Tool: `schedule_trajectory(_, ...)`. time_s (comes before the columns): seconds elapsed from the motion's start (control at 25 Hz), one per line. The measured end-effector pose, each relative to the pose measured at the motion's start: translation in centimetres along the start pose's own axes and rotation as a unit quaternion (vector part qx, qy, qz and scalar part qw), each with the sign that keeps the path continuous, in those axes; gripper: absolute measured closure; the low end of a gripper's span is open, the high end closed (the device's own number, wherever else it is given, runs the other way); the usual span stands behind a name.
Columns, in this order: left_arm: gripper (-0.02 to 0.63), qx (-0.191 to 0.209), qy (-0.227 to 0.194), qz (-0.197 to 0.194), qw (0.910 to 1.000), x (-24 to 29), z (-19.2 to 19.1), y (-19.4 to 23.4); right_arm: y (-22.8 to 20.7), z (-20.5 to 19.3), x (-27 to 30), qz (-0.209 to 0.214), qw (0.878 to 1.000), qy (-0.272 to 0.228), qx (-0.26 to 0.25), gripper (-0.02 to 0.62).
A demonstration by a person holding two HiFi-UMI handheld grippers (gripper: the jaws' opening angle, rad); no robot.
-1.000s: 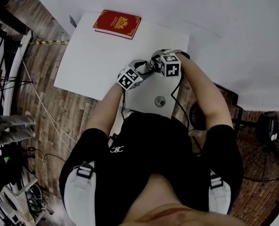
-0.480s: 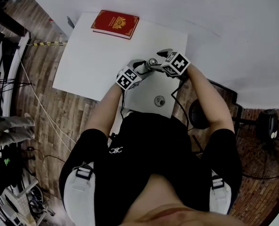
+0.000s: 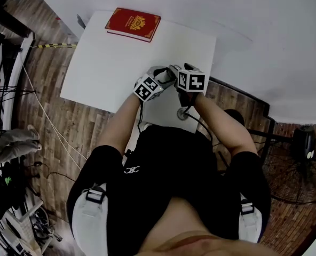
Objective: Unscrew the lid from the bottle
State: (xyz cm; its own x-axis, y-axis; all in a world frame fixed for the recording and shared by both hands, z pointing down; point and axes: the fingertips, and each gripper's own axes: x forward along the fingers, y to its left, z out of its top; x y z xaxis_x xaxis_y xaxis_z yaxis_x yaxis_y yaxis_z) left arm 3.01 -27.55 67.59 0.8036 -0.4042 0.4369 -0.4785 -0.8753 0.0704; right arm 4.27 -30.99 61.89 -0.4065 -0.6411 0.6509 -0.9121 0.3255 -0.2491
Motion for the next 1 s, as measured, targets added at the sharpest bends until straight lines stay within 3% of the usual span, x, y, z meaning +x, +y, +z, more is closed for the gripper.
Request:
schedule_trajectory(0.28, 0.289, 0.000, -0.001, -0.004, 1.0000, 0.0, 0.0, 0.0, 1.3, 0.3, 0.3, 0.008, 0.996, 0.020, -0.084, 0.380)
schedule_trajectory(0.6, 0.288, -0.010, -0.005, -0.007, 0.9999, 0.1, -0.1, 0.0, 1.3, -1.3, 0.9, 0.034, 0.994, 0.071, -0.080, 0.356)
schedule_trajectory(0.84, 0.288, -0.009, -0.006, -0.007, 0.9999, 0.1, -0.1, 0.1, 1.1, -1.8, 1.2, 0.054, 0.993, 0.076, -0.078, 0.336)
schedule_trajectory(1.0, 0.288, -0.007, -0.005, -0.008, 0.9999, 0.1, -0.1, 0.1, 1.7, -1.9, 1.3, 0.089, 0.976, 0.111, -0.165, 0.336)
